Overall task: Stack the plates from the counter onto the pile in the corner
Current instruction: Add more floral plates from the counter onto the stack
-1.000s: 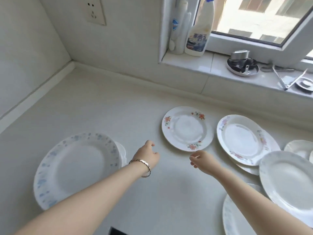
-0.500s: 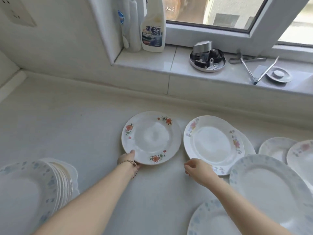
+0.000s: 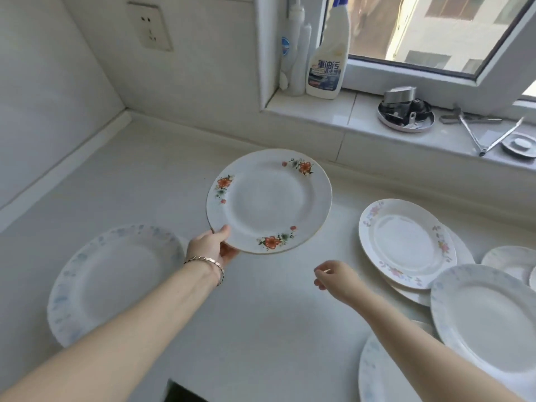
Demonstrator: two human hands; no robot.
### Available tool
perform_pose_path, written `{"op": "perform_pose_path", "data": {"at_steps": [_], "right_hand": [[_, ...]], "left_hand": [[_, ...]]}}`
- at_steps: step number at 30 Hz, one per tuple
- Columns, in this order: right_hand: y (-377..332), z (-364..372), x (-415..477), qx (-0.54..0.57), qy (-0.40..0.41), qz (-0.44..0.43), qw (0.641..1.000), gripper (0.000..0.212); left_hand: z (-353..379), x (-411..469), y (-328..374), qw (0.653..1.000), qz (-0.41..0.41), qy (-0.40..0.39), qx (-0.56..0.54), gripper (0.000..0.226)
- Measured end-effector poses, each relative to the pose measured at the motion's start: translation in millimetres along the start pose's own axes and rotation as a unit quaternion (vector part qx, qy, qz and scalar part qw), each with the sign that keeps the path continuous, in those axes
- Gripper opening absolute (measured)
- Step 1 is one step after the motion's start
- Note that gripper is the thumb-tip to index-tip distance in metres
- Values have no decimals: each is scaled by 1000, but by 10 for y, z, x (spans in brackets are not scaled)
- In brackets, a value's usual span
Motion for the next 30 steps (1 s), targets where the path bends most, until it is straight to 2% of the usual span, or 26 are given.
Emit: {"op": "perform_pose_path", "data": {"at_steps": [3, 7, 13, 21, 23, 25, 27, 30], "right_hand": [[-348, 309, -63, -1, -21, -31, 999, 18], [-685, 757, -105, -7, -56, -54, 997, 13], [-940, 1197, -152, -28, -83, -60, 994, 11], [-1067, 1351, -215, -1, -89, -33, 996, 16], [-1079, 1368, -220, 7, -89, -24, 996, 16], [-1094, 1391, -226, 4, -91, -24, 996, 12], [-1097, 1408, -237, 4, -96, -24, 995, 11], [-1086, 1418, -249, -8, -99, -29, 995, 12]], "left_hand": [[-563, -202, 309, 998, 54, 4, 21, 22], [-1363, -323, 519, 994, 93, 50, 41, 21], [-2244, -275, 489, 991, 72, 114, 20, 23], [-2615, -84, 383, 988, 36, 148, 1, 26], [-2641, -40, 390, 987, 36, 152, 42, 24], [-2693, 11, 413, 976, 39, 169, 132, 19], [-2746, 18, 442, 954, 38, 189, 230, 19], [-2798, -22, 457, 910, 25, 186, 369, 29]]}}
Point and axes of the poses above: each hand's wrist, its own x-axis towards the middle knuckle, its own z-axis out of the palm, y = z × x, the point moved 5 cm from there along x, towards the middle knuckle, and after that the axes turned 5 degrees about -z, right-handed, at the moved point
